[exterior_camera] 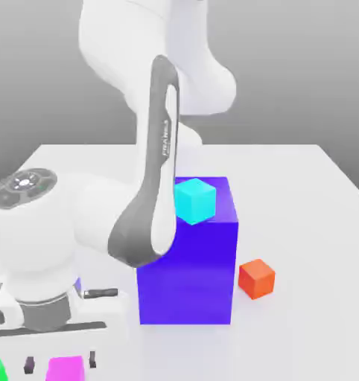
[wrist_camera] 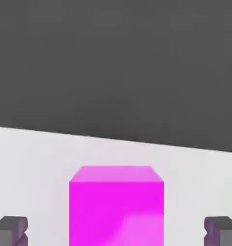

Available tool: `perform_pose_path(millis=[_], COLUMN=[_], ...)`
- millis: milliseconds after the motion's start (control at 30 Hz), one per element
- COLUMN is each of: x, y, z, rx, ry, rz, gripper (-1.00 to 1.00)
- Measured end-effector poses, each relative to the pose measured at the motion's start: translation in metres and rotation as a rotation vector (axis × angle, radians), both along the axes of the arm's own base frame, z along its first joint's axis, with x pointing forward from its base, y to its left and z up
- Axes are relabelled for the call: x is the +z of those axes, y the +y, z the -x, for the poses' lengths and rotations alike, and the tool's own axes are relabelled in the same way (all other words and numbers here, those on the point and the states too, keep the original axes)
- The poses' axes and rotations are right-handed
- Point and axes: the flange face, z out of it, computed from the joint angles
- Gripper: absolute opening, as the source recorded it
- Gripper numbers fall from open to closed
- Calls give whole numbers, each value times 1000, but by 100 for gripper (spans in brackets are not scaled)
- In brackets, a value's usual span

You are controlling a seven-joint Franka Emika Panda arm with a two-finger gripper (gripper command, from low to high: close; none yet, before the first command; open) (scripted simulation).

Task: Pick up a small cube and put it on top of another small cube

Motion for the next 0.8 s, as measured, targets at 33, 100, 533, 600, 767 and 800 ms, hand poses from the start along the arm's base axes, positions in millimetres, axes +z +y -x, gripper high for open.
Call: perform_pose_path(millis=[33, 100, 533, 600, 767, 800], x=[0, 0, 97, 87, 48, 48], y=[0, 0, -101, -118, -122, -122], z=[0, 0, 5, 6, 8, 8], rx=[0, 0, -156, -179, -187, -187], ry=[0, 1, 3, 1, 1, 1], rz=[0, -1, -3, -2, -2, -2], gripper=[-100, -100, -100, -100, 100, 100])
